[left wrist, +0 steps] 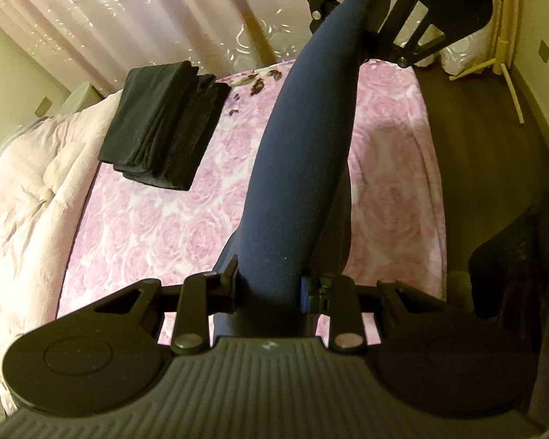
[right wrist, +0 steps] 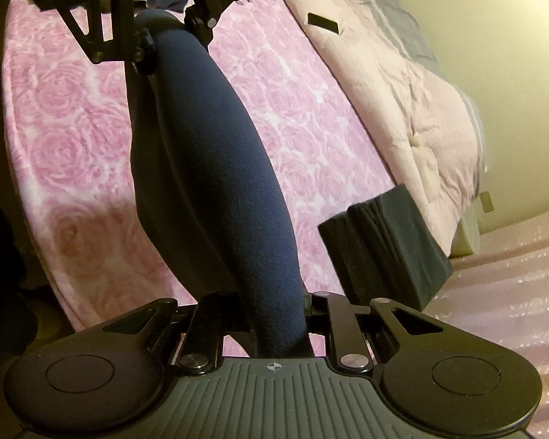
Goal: Fold clothes
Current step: 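Carry the folded navy top with both grippers toward the stack of dark clothes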
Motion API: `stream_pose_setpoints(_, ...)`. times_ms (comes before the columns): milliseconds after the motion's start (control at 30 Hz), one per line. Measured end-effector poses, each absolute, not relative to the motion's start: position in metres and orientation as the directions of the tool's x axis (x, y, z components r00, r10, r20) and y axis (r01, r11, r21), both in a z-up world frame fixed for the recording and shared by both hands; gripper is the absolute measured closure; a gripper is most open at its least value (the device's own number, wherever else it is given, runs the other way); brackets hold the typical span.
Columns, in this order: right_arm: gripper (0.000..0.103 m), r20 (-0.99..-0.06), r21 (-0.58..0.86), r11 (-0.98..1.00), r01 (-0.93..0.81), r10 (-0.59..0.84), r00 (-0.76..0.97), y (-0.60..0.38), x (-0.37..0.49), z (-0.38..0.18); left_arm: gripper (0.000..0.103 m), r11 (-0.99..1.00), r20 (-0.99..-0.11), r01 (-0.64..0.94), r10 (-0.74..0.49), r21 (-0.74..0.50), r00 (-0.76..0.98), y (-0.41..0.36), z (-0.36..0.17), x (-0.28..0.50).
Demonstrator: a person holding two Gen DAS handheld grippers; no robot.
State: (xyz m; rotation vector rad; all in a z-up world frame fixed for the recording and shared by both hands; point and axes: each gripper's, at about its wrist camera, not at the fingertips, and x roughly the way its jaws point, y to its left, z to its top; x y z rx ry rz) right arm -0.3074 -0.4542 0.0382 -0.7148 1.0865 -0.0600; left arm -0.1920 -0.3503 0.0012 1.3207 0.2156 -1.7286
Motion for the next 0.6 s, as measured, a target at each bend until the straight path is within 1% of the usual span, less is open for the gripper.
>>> stream_pose_setpoints(333, 0.086, -0.791, -0.553, 0.790, -0.265, -0.398, 0.464, -0.475, -0.300, 0.031, 0.077, -0.597, -0.838, 0.717, -0.544, 0.360, -0.032, -0.379, -0.006, -0.189)
stream_pose_setpoints(467, 0.086, -0.783, -0.562, 0.785, -0.263, -0.402, 0.474, -0.494, -0.298, 0.031, 0.077, -0.586, -0.828, 0.717, -0.561, 0.378, -0.023, -0.402, -0.002, -0.191)
stream_pose_setpoints(600, 0.086, -0.756, -0.592, 0.760, -0.269, -0.409, 0.511, -0.527, -0.295, 0.037, 0.077, -0.549, -0.805, 0.720, -0.593, 0.424, 0.022, -0.438, 0.006, -0.194)
